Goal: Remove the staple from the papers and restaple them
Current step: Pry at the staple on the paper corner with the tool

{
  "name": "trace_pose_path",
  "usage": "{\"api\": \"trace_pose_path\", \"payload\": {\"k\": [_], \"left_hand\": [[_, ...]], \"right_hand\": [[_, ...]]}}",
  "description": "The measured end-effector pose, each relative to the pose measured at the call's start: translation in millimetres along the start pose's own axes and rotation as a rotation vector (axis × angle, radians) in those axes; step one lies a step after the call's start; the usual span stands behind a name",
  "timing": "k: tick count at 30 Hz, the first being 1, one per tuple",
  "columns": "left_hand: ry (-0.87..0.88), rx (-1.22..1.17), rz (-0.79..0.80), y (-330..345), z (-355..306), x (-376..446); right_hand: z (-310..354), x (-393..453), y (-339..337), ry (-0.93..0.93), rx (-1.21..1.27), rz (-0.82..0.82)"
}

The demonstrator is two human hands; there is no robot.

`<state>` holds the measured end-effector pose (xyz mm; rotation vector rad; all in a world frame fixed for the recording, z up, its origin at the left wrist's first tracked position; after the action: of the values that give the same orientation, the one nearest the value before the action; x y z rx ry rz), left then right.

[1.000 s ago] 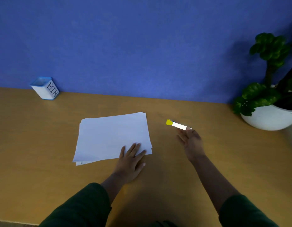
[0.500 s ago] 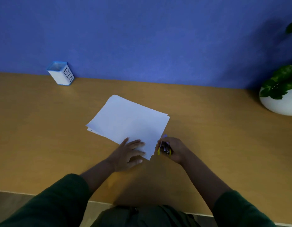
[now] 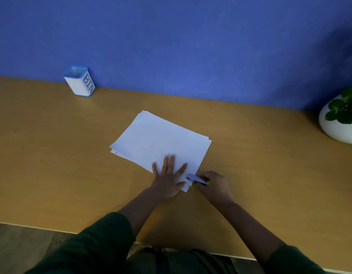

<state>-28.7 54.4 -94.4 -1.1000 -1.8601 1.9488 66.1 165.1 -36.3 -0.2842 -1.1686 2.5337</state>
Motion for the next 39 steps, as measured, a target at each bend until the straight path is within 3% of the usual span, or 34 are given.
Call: {"api": "trace_pose_path", "payload": {"k": [8,15,22,31,39], "left_hand": [[-0.009,-0.038,0.209,6,-1,8],[-0.019,0.004,0.191,9,2,9],[-0.043,-0.020,0.251,9,3,10],[-0.062,0.061,0.188,9,3,14],[-0.053,0.059,0.168,6,2,11]], "right_hand": [[7,4,8,-0.214,-0.083,0.022],[14,6,13,-0.293,-0.049,0.011],[0,16,7,-0.116,0.227,-0.072],[-3,15,2,-0.261,-0.038,0.067],[17,20,12,-0.370,-0.064,0.089]]}}
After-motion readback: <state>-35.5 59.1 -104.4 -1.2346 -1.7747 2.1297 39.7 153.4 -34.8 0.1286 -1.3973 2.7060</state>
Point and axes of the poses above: each hand's wrist, its own x-axis towards the middle knuckle, its own y-axis out of the palm, z = x × y, the point moved 9 cm from there along x, towards the middle knuckle, and after that the axes turned 11 degrees about -y, right-handed, at the moved point
